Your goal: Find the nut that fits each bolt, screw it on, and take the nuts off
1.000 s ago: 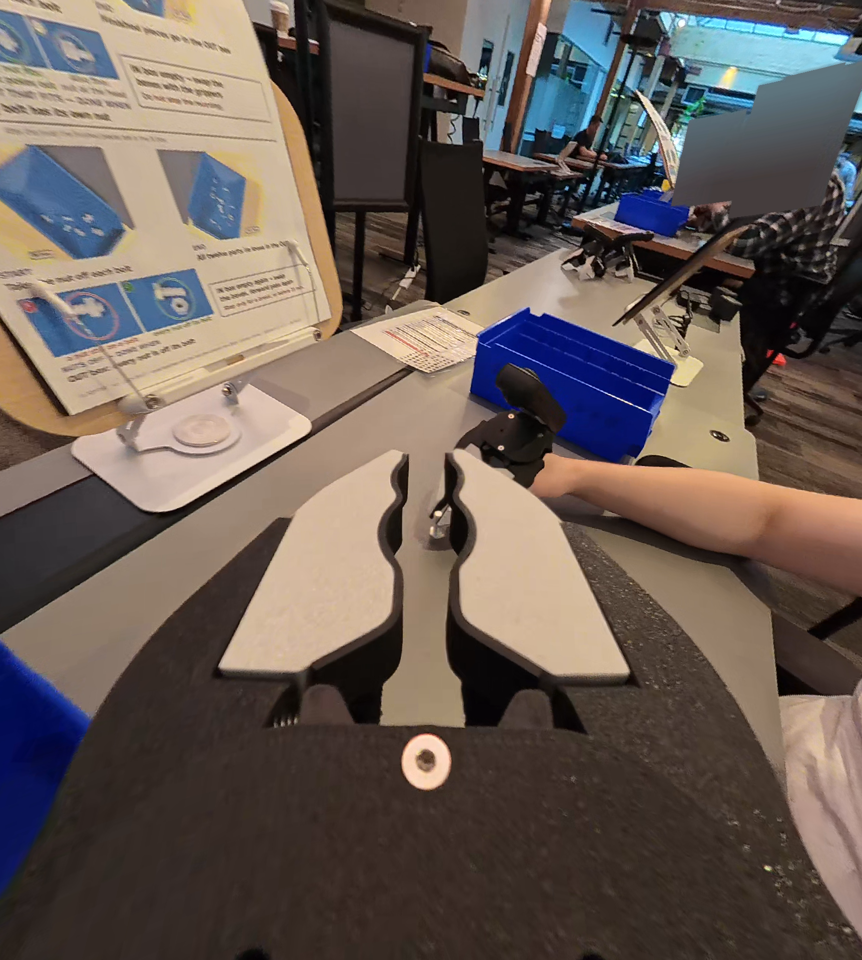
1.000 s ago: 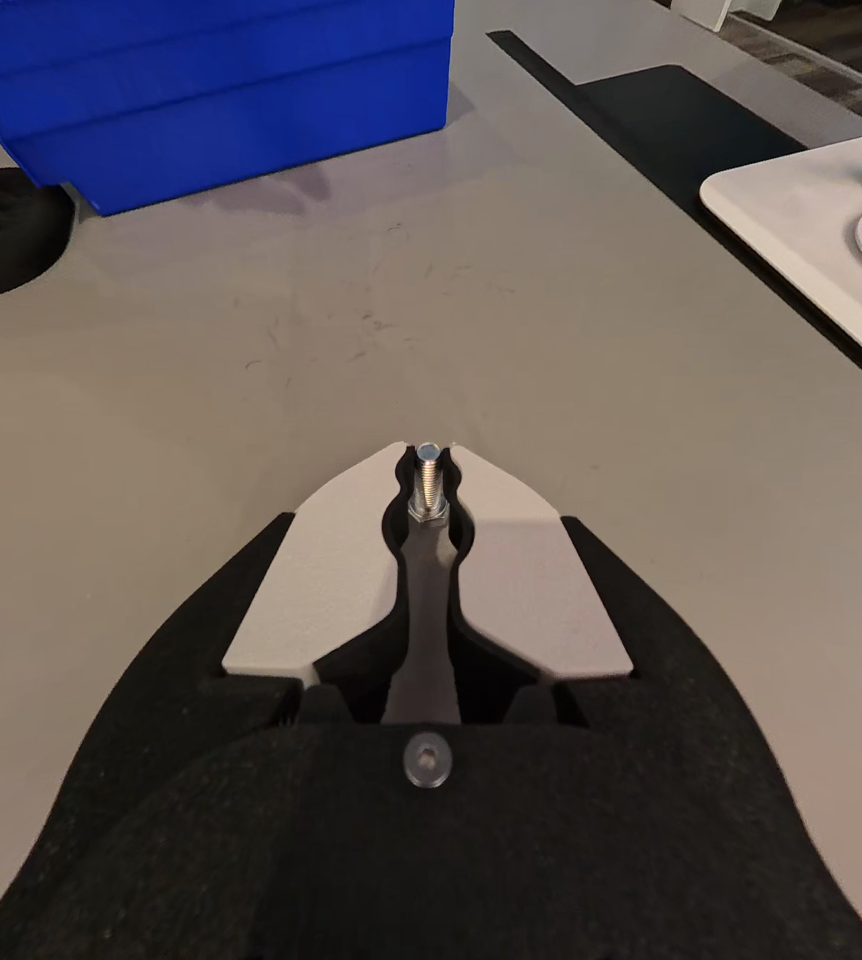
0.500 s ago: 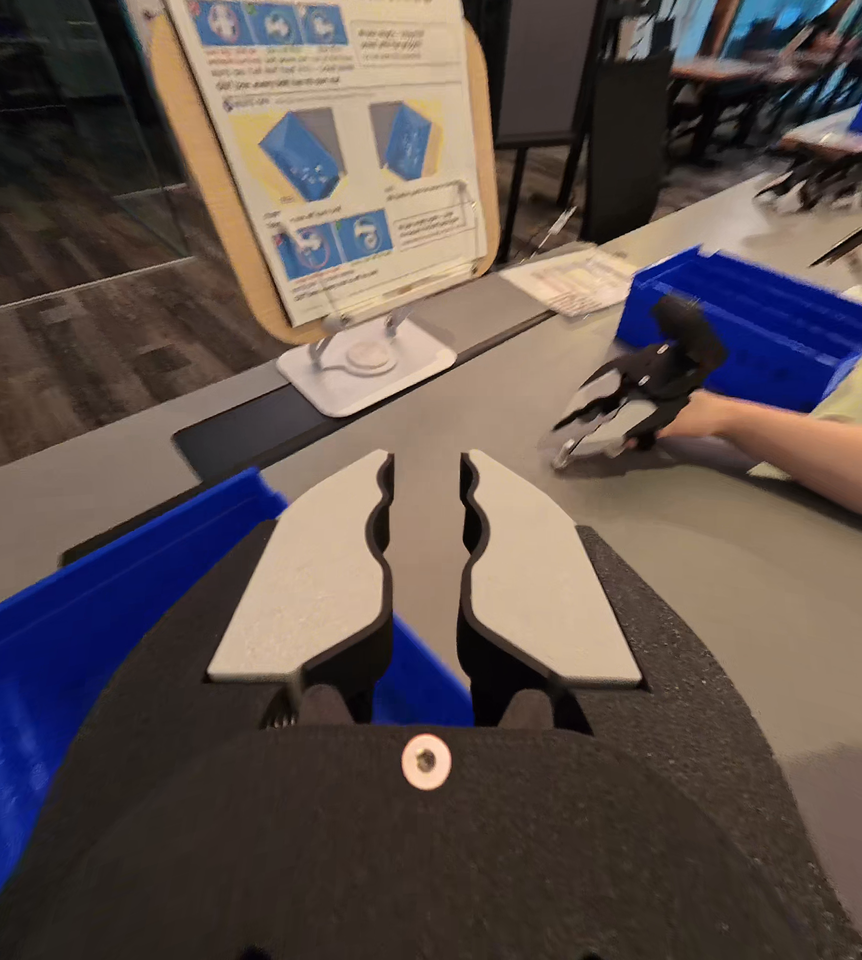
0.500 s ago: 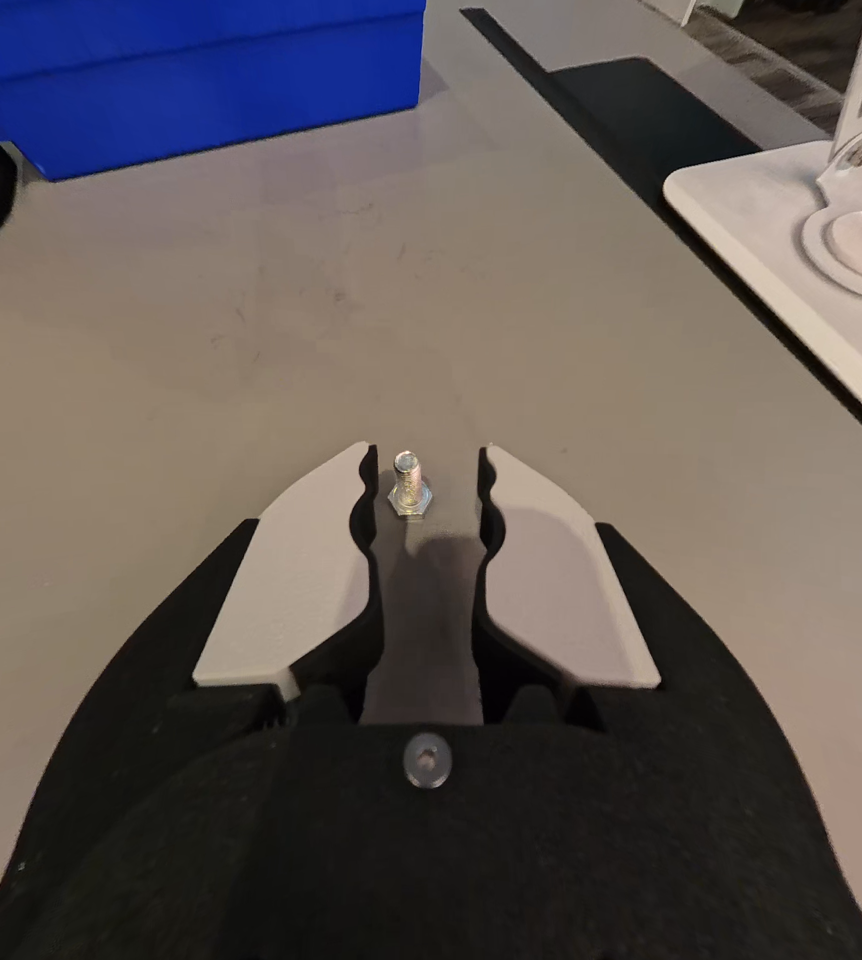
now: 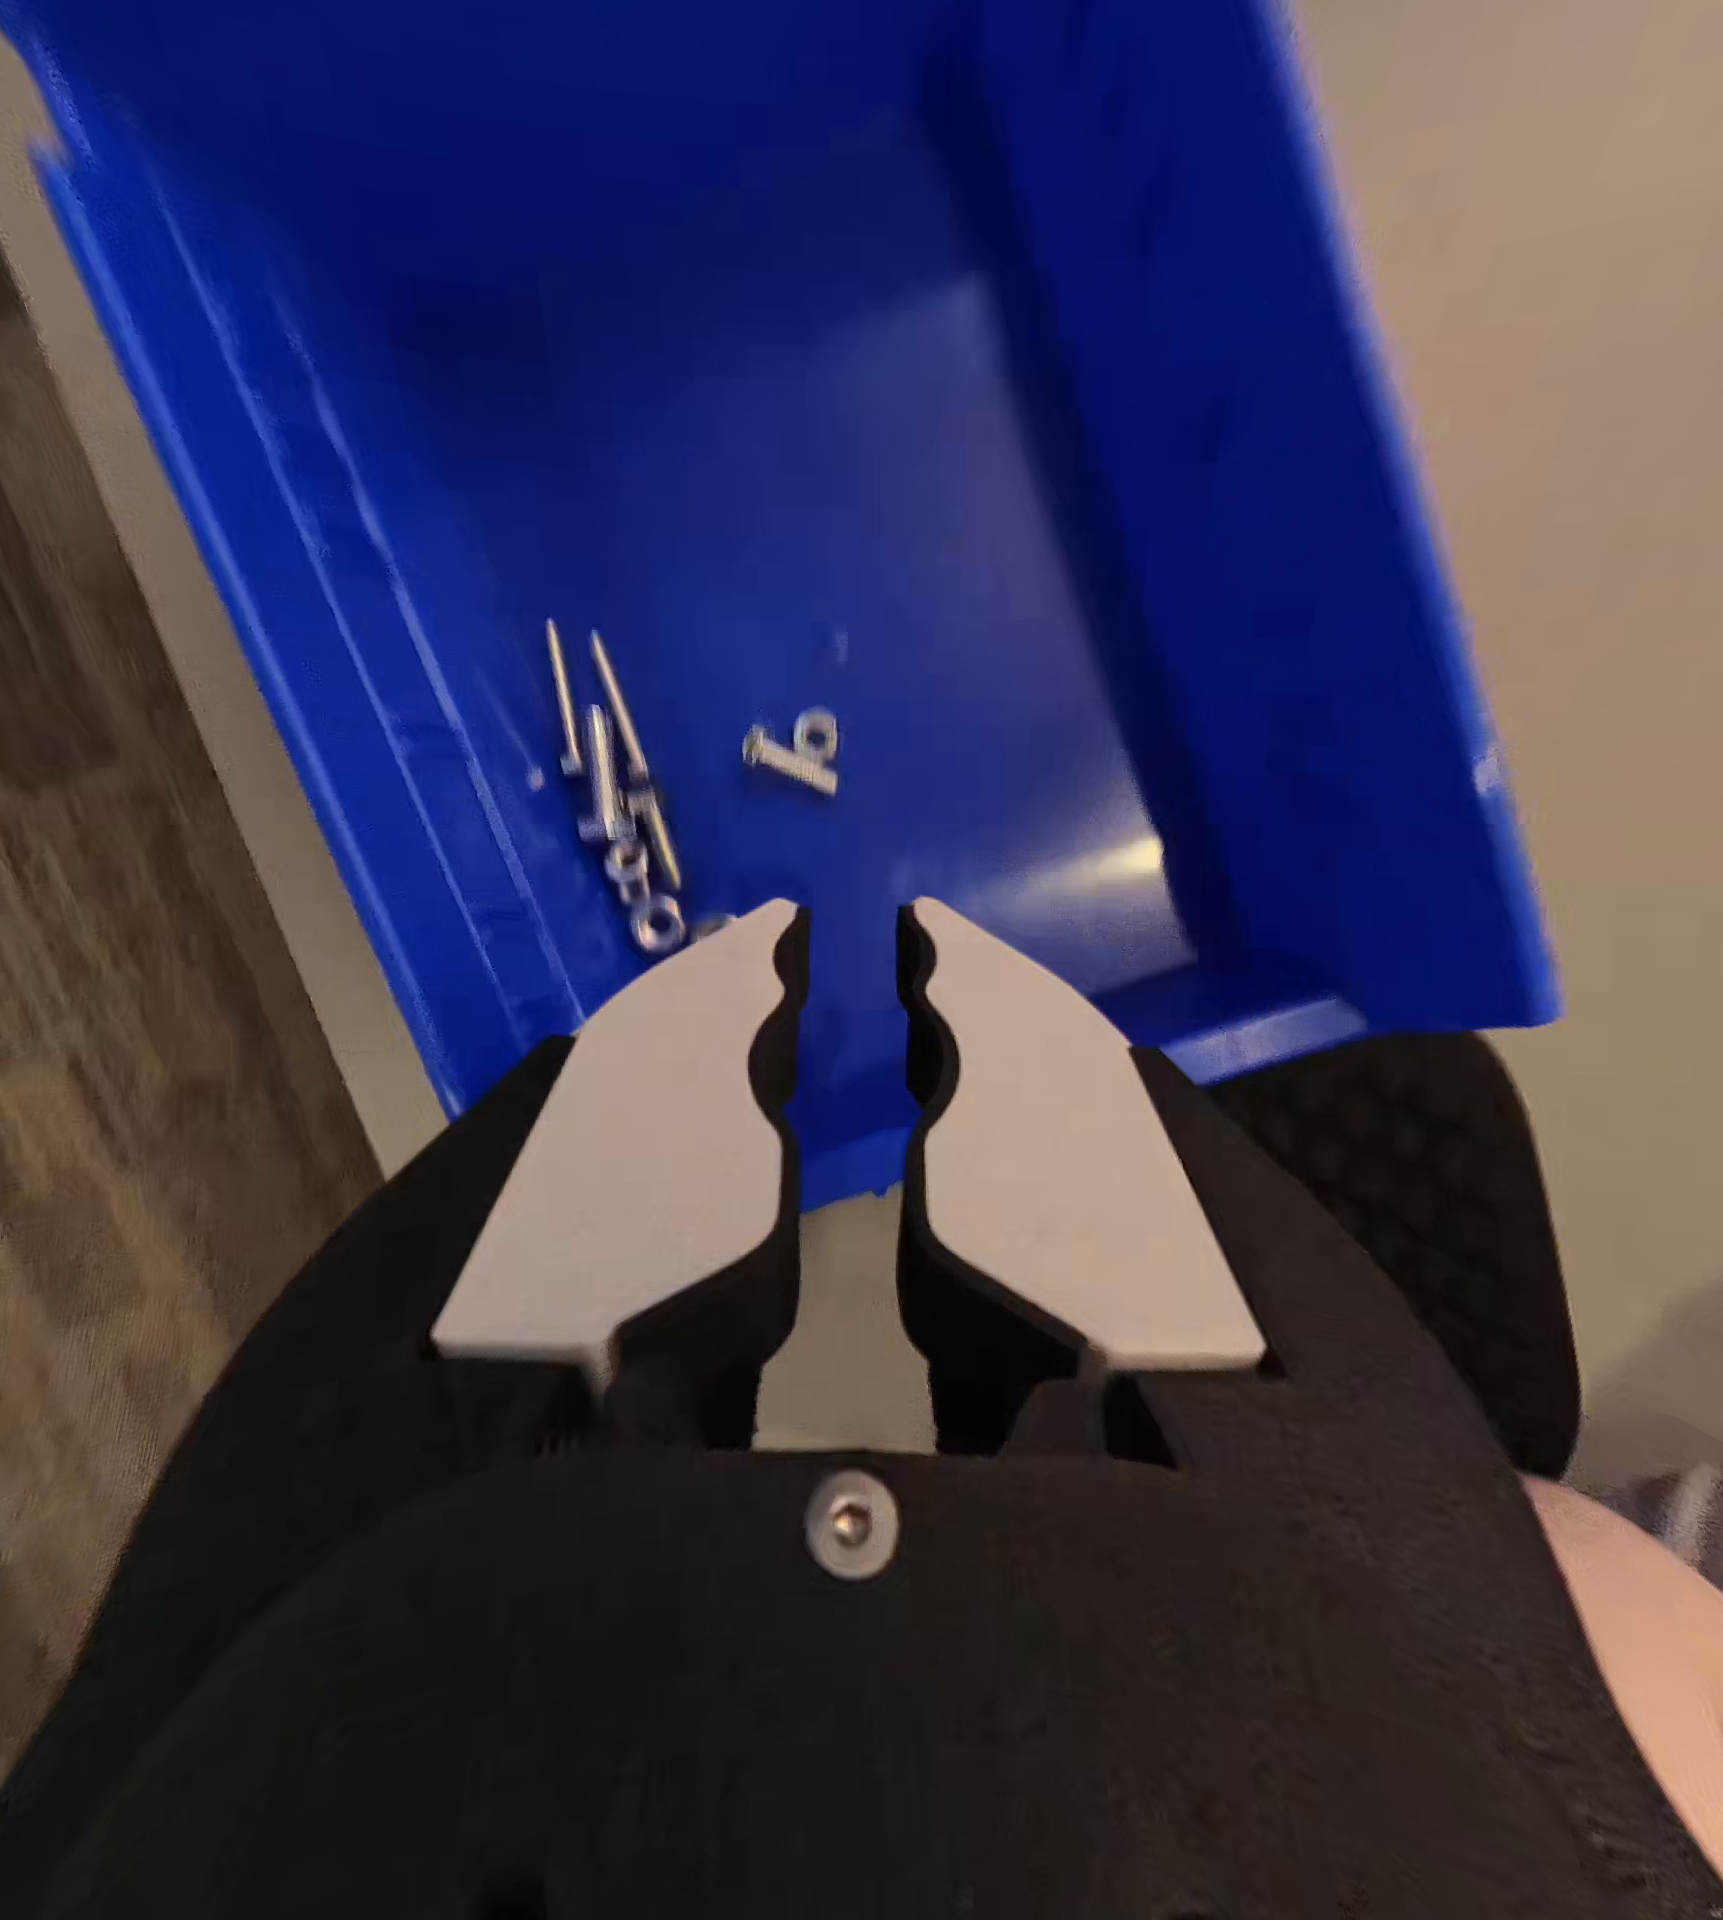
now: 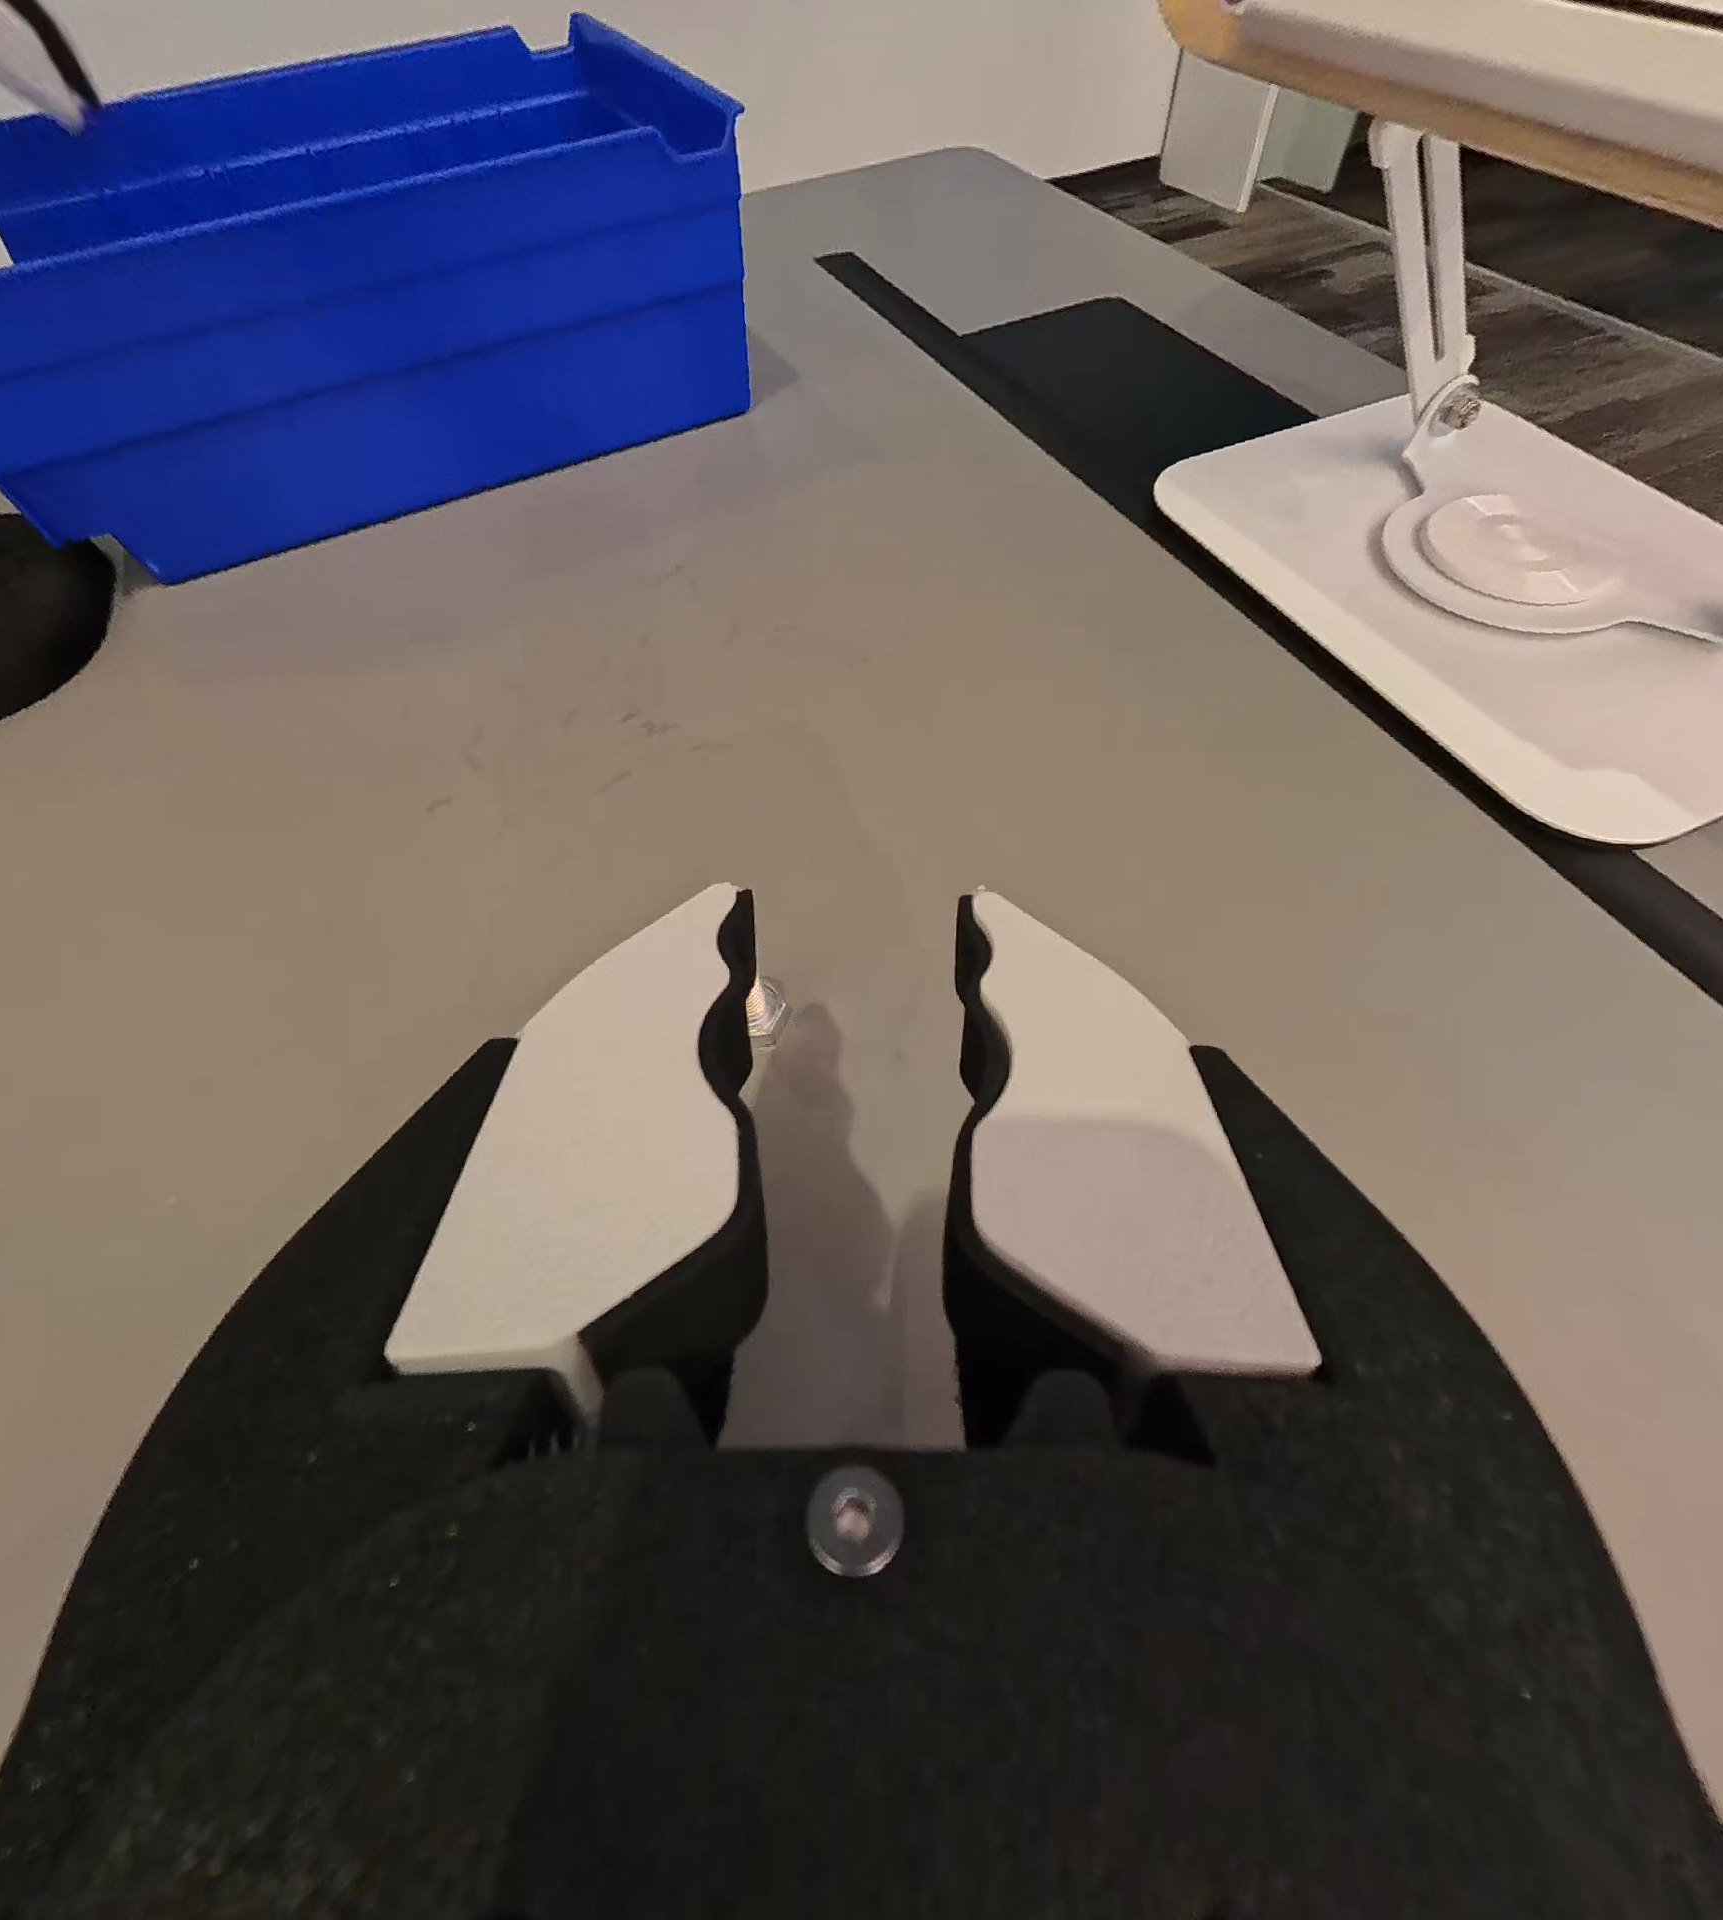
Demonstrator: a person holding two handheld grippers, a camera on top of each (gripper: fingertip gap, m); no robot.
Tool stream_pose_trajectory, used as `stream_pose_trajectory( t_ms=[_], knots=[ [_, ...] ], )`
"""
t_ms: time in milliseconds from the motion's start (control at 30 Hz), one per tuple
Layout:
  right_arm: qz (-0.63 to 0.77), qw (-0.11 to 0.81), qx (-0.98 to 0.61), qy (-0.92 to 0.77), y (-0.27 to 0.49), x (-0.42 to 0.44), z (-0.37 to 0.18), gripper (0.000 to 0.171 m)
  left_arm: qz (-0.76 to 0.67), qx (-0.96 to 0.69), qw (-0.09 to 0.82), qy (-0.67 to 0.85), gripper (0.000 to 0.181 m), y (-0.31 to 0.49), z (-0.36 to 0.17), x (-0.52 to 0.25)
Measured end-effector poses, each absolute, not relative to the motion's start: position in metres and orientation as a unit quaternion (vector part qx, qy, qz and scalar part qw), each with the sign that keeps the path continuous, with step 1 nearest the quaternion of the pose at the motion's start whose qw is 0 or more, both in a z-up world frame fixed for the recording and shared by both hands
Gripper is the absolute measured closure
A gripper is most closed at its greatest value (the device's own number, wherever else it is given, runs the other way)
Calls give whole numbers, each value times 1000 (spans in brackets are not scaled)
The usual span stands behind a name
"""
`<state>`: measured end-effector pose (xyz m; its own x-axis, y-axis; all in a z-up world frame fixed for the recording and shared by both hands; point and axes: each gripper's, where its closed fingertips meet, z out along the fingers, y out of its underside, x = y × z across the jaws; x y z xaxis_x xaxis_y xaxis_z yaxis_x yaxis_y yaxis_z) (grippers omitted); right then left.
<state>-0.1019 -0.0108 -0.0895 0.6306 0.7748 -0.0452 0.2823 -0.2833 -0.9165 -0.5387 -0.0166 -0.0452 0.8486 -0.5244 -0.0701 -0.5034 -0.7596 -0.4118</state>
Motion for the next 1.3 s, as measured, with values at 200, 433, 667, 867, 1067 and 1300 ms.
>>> stream_pose_trajectory(
  t_ms=[200, 433, 667, 867, 1067, 1300],
  knots=[
    [255, 493, -756, -348, -11, -100, -85, 135, 20, -982, 84, 166, 168, -16, -90, -561],
    [254, 499, -748, -357, -14, -102, -79, 134, 80, -992, 16, 100, 152, -9, -121, -572],
    [259, 505, -741, -357, -15, -101, -72, 134, 92, -995, -15, 46, 143, -9, -139, -584],
    [260, 510, -739, -357, -15, -100, -68, 134, 69, -997, -10, 19, 152, -4, -146, -587],
    [262, 514, -735, -357, -16, -101, -64, 134, 75, -997, -18, 26, 153, -4, -149, -588],
    [262, 511, -735, -360, -17, -103, -65, 134, 62, -998, -13, 31, 160, -2, -150, -585]
  ],
)
